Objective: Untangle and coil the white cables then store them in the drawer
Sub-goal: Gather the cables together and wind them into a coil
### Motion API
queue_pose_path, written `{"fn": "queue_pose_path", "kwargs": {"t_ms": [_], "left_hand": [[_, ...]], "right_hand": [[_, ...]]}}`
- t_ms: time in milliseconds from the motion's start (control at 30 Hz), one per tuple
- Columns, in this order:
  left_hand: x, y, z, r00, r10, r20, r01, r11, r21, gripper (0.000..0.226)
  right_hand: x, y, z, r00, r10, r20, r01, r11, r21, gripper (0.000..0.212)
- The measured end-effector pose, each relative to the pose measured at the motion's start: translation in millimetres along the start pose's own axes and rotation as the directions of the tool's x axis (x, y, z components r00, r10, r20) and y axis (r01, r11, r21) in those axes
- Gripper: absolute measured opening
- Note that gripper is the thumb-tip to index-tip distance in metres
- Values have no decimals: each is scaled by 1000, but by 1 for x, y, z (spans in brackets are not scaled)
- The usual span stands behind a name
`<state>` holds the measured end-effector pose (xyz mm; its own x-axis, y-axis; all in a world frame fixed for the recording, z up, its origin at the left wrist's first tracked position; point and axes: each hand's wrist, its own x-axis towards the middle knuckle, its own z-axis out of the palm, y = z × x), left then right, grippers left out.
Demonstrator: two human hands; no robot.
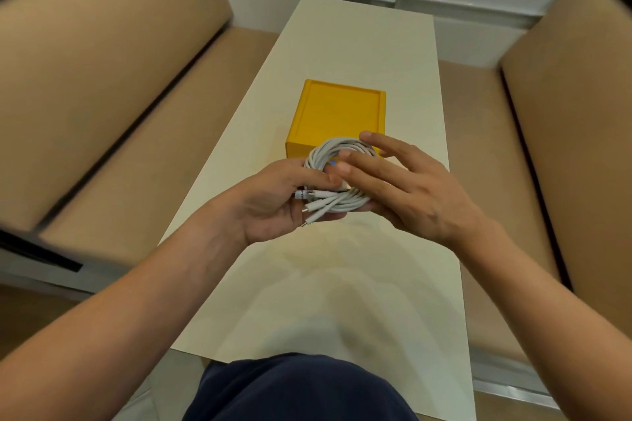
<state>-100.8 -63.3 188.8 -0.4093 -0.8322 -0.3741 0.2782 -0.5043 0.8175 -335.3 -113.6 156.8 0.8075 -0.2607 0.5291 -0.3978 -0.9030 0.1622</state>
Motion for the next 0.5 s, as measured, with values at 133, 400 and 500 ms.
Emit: {"fn": "queue_pose_path", "kwargs": {"t_ms": [133,400,500], "left_hand": [[3,-6,-2,999,50,-22,-47,991,124,14],[10,-11,-14,998,52,-24,-50,997,67,11],[13,-15,-12,992,67,-108,-71,997,-38,32]], "right_hand": [[-6,-1,2,998,-24,-61,24,1000,8,42],[-3,0,6,989,-66,-134,60,997,-50,38],[-7,0,13,989,-13,-148,10,1000,-26,38]]}}
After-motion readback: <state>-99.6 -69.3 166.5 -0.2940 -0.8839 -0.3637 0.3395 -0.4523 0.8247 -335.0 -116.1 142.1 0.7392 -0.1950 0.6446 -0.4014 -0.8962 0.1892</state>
